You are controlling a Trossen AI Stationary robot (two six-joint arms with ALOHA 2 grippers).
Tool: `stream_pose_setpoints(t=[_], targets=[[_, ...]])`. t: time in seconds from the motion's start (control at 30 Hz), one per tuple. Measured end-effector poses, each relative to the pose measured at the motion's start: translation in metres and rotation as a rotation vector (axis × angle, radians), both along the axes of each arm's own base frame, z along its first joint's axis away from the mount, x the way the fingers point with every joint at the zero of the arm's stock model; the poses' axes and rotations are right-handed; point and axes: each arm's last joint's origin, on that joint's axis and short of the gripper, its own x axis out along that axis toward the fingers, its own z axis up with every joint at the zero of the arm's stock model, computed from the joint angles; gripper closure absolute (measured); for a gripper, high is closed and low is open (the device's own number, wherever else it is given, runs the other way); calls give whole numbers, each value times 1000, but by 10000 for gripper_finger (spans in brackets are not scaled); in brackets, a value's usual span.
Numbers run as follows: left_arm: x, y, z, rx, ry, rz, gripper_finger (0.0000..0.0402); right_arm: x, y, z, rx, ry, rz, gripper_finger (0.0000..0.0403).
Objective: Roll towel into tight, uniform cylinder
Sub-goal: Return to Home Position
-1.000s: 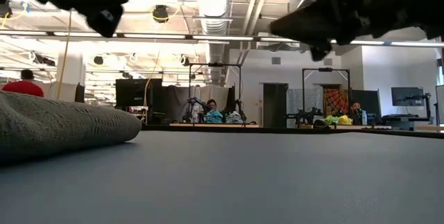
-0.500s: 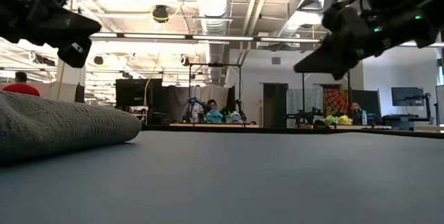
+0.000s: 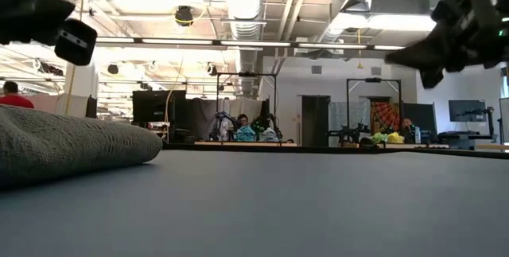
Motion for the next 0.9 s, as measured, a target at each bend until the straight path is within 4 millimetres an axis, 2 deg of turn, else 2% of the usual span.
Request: stream_pose_setpoints(t=[0.3, 0.5, 0.9], targets=[[2, 2, -2, 11, 23, 104, 401, -9, -3, 14, 20, -119, -10, 378], [2, 2, -2, 11, 24, 105, 401, -9, -2, 13, 18, -108, -8, 365], [2, 2, -2, 9, 24, 104, 401, -9, -2, 12, 16, -96, -8, 363]])
